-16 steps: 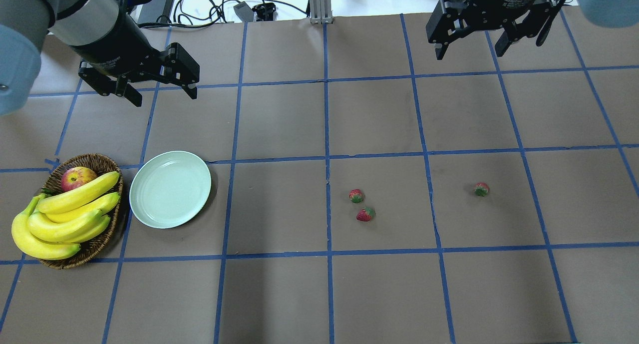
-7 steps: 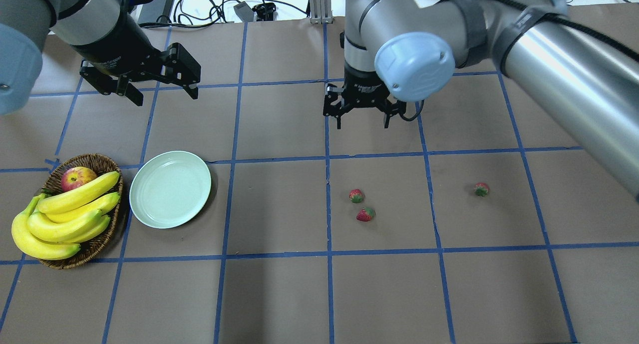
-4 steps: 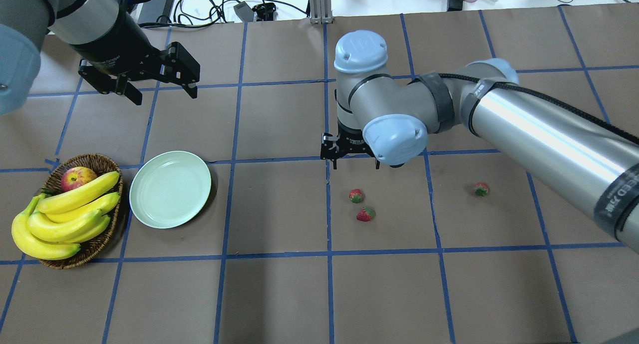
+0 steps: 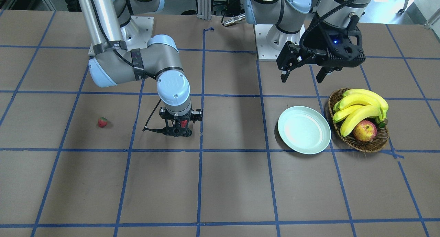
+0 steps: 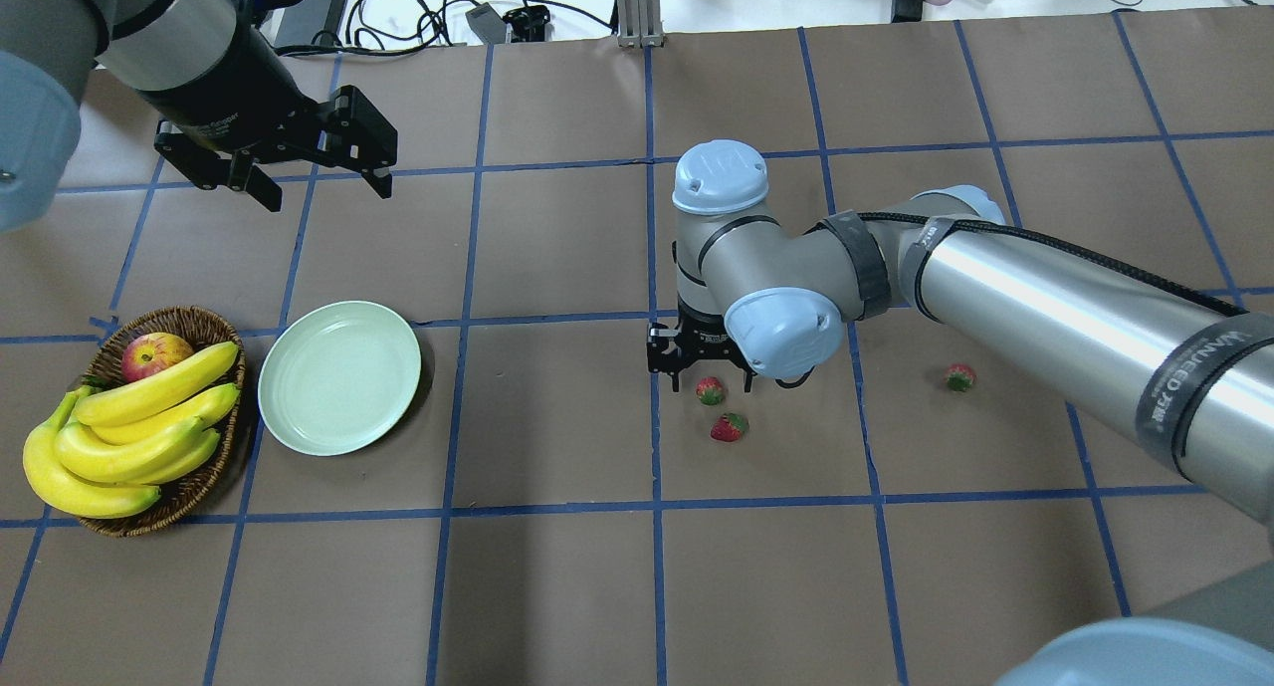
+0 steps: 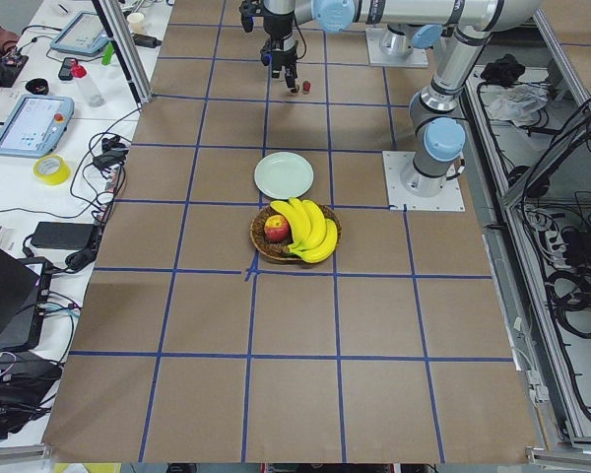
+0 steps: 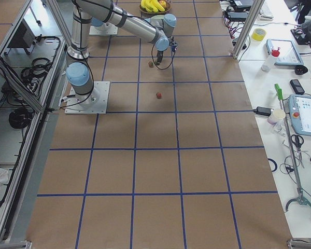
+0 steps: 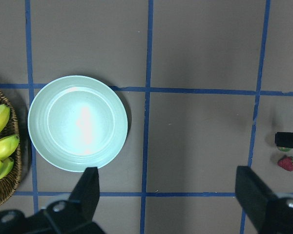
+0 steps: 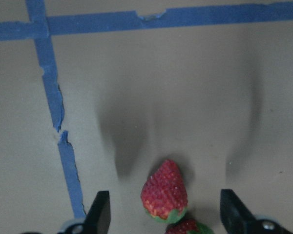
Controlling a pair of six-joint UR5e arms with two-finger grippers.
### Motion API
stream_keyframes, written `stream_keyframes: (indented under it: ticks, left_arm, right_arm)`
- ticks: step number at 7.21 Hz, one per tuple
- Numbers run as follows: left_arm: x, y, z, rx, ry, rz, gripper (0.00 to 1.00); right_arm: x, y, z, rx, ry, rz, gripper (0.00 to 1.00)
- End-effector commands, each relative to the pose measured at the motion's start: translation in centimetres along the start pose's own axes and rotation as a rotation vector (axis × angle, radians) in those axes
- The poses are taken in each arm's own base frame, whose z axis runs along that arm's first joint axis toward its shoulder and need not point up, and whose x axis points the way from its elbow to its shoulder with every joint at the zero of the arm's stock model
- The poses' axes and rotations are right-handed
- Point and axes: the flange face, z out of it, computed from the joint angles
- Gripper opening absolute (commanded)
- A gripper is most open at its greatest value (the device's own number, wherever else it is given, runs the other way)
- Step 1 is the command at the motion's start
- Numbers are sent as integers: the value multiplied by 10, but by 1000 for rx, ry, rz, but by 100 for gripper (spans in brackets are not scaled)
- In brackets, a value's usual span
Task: Collect all strawberries into plate
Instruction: 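Close the right gripper on one red strawberry and lift it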
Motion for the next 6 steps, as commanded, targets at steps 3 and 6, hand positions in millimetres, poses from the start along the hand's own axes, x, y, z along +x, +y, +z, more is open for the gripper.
stream_keyframes:
  ticks: [3,6]
  left_arm:
    - [0,-1,-4,8,1,-5,100]
    - [0,-1,-4,10,1,-6,100]
  right_arm:
    - [-1,0,5,-11,-13,-1,19]
    - [-6,-5,-8,9,-37,1,1]
